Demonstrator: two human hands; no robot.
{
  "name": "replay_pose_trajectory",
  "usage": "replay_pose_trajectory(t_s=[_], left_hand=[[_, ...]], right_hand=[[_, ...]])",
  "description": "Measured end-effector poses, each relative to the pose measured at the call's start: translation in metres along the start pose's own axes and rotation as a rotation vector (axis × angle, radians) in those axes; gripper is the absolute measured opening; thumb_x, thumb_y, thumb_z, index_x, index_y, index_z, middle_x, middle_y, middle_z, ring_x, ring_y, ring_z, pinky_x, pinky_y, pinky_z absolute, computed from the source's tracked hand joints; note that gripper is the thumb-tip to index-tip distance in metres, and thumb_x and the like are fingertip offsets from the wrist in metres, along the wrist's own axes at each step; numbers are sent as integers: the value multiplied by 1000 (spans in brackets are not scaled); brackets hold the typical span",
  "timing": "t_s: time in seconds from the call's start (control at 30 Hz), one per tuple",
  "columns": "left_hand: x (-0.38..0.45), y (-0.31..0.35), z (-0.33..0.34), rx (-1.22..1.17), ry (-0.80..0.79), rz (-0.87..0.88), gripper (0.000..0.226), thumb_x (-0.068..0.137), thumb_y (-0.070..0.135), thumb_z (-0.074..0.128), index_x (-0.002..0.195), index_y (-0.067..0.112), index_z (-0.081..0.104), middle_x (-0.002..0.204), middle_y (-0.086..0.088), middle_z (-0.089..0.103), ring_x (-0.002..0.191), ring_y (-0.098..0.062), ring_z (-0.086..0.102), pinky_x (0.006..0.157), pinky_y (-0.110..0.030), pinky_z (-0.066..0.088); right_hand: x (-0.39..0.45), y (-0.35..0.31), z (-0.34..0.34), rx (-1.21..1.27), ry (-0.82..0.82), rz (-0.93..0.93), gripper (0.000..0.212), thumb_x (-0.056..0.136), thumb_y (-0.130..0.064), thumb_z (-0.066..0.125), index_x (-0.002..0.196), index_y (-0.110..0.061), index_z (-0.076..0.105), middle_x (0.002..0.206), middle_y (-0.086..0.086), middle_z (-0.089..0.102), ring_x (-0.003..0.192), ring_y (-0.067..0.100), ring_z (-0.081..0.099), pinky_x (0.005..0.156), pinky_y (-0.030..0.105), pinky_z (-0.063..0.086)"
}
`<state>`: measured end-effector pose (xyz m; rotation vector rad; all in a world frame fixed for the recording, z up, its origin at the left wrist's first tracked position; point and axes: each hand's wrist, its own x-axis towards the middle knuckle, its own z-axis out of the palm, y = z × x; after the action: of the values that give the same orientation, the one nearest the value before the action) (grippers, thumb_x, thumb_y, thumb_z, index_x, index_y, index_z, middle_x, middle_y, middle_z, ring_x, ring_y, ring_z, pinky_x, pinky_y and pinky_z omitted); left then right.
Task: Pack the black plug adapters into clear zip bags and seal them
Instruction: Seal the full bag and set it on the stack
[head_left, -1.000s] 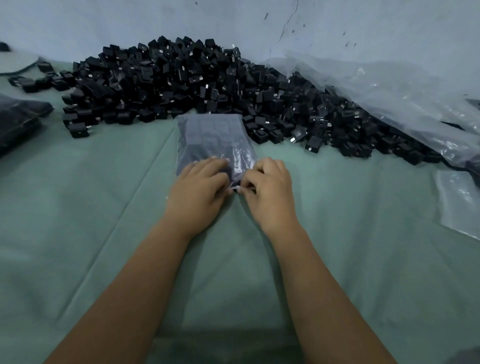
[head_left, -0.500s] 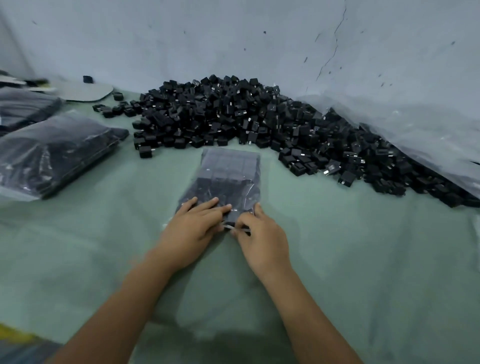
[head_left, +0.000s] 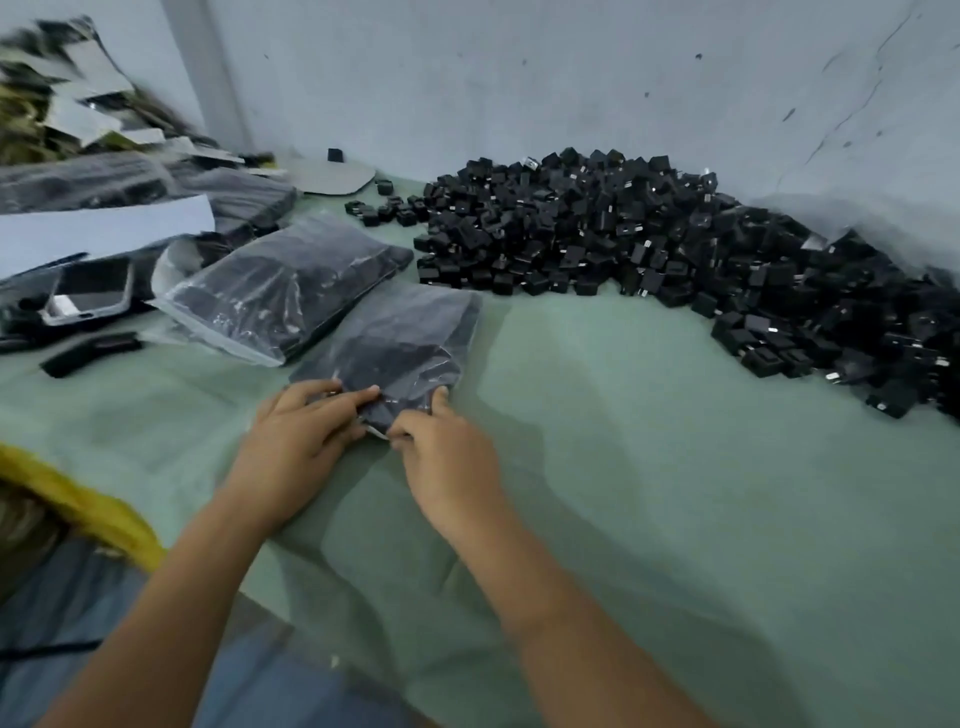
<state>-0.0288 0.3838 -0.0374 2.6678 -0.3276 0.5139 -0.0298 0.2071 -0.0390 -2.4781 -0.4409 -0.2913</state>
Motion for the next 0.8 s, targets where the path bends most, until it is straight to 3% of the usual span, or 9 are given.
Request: replay_pose_trajectory(t_s=[0.2, 0.33, 0.4, 0.47, 0.53, 0.6, 0.7, 0.8], left_hand=[[24, -34, -2, -67, -28, -90, 47, 91, 18, 67, 135, 31, 58, 136, -7, 59, 136, -18, 43, 109, -42, 36], [40, -51, 2, -97, -46, -60, 43, 90, 13, 68, 132, 22, 62, 128, -9, 63, 134, -21, 46, 110, -47, 36], [48, -58, 2, -113, -41, -23, 26, 88, 9, 70, 114, 8, 68, 122, -9, 67, 132, -24, 50, 108, -45, 39], [51, -59, 1, -134, -20, -7, 10, 85, 4, 72, 94, 8, 68, 119, -8, 69, 129, -23, 53, 106, -42, 41], [52, -60, 1, -176, 4, 13, 28, 84, 1, 72, 76, 23, 56, 120, -5, 68, 128, -18, 52, 104, -36, 41], [52, -59, 2, -182, 9, 5, 34, 84, 2, 73, 70, 21, 48, 125, 3, 64, 128, -15, 50, 105, -31, 38], [50, -61, 6, -104, 13, -26, 10, 85, 9, 73, 88, 9, 63, 128, -1, 64, 131, -18, 50, 109, -38, 39], [51, -60, 13, -46, 5, -69, 22, 85, 17, 72, 104, 9, 65, 125, -4, 66, 127, -21, 53, 105, -40, 42]], right_hand=[[30, -20, 21, -147, -10, 34, 22, 97, -17, 46, 115, -22, 58, 152, 27, 24, 119, 34, 45, 94, 36, 38], [47, -25, 25, -204, -14, 49, 26, 96, -11, 45, 118, -19, 56, 150, 31, 25, 119, 36, 46, 97, 39, 37], [55, -25, 27, -185, -16, 52, 28, 96, -13, 46, 119, -22, 58, 151, 30, 26, 118, 36, 47, 96, 38, 38], [57, -17, 26, -99, -48, 20, 34, 97, -15, 47, 125, -30, 60, 154, 24, 22, 122, 35, 45, 98, 37, 38], [50, -2, 18, 71, -113, -23, 41, 96, -12, 49, 129, -34, 59, 158, 15, 19, 131, 31, 41, 104, 32, 35], [39, 19, 3, 217, -170, -33, 39, 93, -13, 55, 127, -32, 61, 157, 8, 25, 138, 24, 36, 106, 21, 28], [18, 67, -33, 252, -105, 24, 28, 91, -12, 59, 114, -25, 71, 144, 4, 48, 135, 14, 40, 99, 6, 22], [-7, 127, -85, 283, 72, 181, 22, 91, -8, 59, 99, -21, 75, 115, -10, 60, 118, 8, 53, 97, 11, 33]])
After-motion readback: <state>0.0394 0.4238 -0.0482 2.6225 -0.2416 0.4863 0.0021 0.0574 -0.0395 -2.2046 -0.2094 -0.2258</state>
